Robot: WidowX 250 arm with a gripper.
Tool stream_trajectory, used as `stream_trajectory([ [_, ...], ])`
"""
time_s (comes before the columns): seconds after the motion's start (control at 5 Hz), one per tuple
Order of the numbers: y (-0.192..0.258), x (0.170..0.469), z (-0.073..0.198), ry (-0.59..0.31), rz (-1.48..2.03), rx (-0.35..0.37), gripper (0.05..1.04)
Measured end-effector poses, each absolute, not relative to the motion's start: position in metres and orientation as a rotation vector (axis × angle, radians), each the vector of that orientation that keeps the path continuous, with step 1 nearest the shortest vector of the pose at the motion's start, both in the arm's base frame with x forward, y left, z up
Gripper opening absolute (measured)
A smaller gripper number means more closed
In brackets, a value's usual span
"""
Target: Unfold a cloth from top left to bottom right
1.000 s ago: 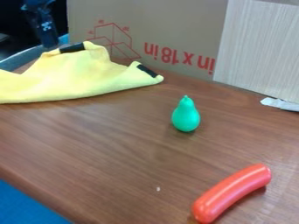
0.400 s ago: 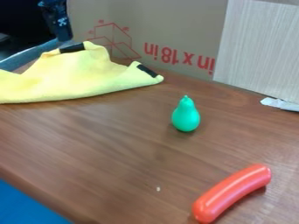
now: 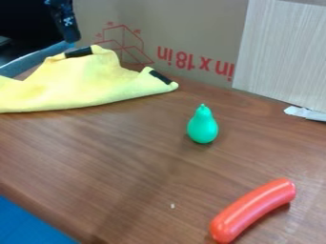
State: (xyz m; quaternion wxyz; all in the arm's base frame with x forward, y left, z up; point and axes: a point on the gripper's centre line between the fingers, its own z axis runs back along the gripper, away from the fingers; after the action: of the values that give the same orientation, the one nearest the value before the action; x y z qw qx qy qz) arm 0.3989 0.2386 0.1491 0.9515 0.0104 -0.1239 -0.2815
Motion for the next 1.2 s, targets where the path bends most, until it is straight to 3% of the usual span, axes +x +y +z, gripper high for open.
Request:
stream_trajectory([
  [0.6, 0.253, 0.407, 0.142, -0.301, -0.568, 0.088, 1.000],
  [1.2, 0.248, 0.416, 0.118, -0.264, -0.562, 0.126, 1.000],
])
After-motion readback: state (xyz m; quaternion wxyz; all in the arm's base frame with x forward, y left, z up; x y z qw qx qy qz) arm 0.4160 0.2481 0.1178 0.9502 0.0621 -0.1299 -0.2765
